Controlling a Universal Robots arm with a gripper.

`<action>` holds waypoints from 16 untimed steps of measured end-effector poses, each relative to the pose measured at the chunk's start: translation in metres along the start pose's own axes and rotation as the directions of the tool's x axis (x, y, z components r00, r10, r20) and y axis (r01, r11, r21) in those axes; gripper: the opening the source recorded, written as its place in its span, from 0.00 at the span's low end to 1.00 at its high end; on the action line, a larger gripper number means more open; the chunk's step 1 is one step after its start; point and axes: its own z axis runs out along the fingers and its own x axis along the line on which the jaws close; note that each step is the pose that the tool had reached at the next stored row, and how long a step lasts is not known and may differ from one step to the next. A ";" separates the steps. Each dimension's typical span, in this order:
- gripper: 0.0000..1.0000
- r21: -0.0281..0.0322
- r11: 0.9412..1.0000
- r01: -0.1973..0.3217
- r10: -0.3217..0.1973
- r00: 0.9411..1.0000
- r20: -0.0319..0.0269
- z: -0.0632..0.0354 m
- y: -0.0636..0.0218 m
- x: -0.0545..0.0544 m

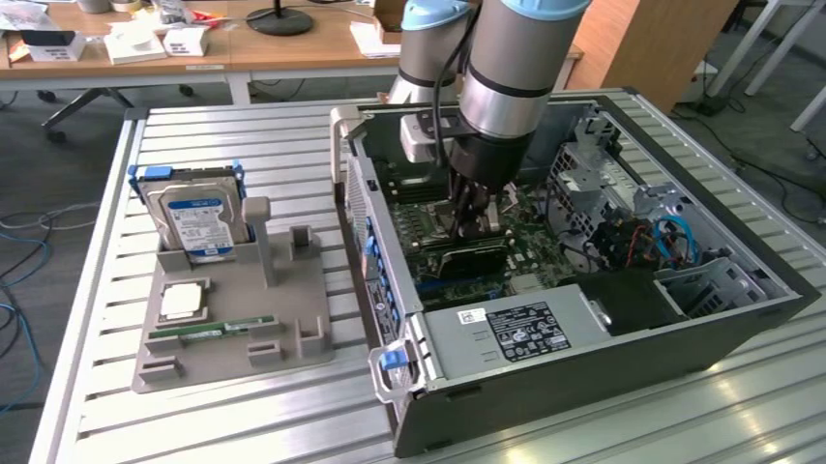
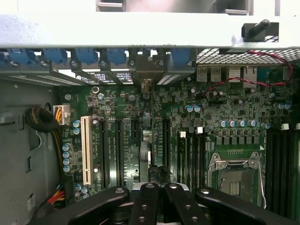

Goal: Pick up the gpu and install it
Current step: 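Press down on the gpu until it lock into place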

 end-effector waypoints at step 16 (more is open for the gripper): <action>0.11 0.000 1.000 0.000 0.000 1.000 0.000 0.0055 0.0000 0.000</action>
